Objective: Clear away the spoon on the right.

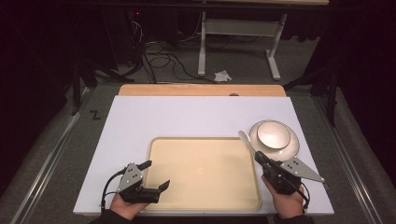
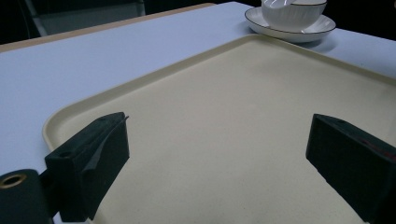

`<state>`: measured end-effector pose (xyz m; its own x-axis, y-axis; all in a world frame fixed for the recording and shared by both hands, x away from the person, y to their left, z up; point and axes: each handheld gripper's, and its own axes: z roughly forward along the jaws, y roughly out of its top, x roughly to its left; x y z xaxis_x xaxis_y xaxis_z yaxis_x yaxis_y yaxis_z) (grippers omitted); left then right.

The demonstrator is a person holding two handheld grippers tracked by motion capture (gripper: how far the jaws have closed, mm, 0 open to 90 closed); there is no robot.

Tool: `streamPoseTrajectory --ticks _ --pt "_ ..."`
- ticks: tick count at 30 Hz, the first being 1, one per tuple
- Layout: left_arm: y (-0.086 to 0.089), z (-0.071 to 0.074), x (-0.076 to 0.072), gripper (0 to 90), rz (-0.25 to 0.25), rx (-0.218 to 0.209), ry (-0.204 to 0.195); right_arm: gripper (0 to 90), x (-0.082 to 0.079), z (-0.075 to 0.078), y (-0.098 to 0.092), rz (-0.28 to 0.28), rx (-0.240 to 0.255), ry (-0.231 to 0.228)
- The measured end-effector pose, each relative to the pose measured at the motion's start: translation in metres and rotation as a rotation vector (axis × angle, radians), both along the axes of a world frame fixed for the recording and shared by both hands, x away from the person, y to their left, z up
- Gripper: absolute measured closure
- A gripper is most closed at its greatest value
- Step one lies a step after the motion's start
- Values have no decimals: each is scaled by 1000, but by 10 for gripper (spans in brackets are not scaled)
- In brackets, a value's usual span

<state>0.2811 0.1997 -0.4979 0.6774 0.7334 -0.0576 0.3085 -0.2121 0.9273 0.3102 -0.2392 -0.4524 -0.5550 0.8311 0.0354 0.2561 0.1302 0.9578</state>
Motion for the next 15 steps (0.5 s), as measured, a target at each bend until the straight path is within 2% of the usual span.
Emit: streamPoseTrajectory --ticks 3,4,8,11,15 --pt "0 0 0 65 -1 -1 1 873 0 -3 7 21 -5 13" --pt "0 0 0 66 -2 -1 2 873 -1 -6 16 51 -25 23" --pt "0 0 0 65 -4 0 2 873 0 -12 28 81 -42 49" --pt "0 0 0 65 -5 0 1 873 1 -18 39 116 -74 65" --pt "0 0 0 65 -7 0 4 872 1 -22 45 143 -75 94"
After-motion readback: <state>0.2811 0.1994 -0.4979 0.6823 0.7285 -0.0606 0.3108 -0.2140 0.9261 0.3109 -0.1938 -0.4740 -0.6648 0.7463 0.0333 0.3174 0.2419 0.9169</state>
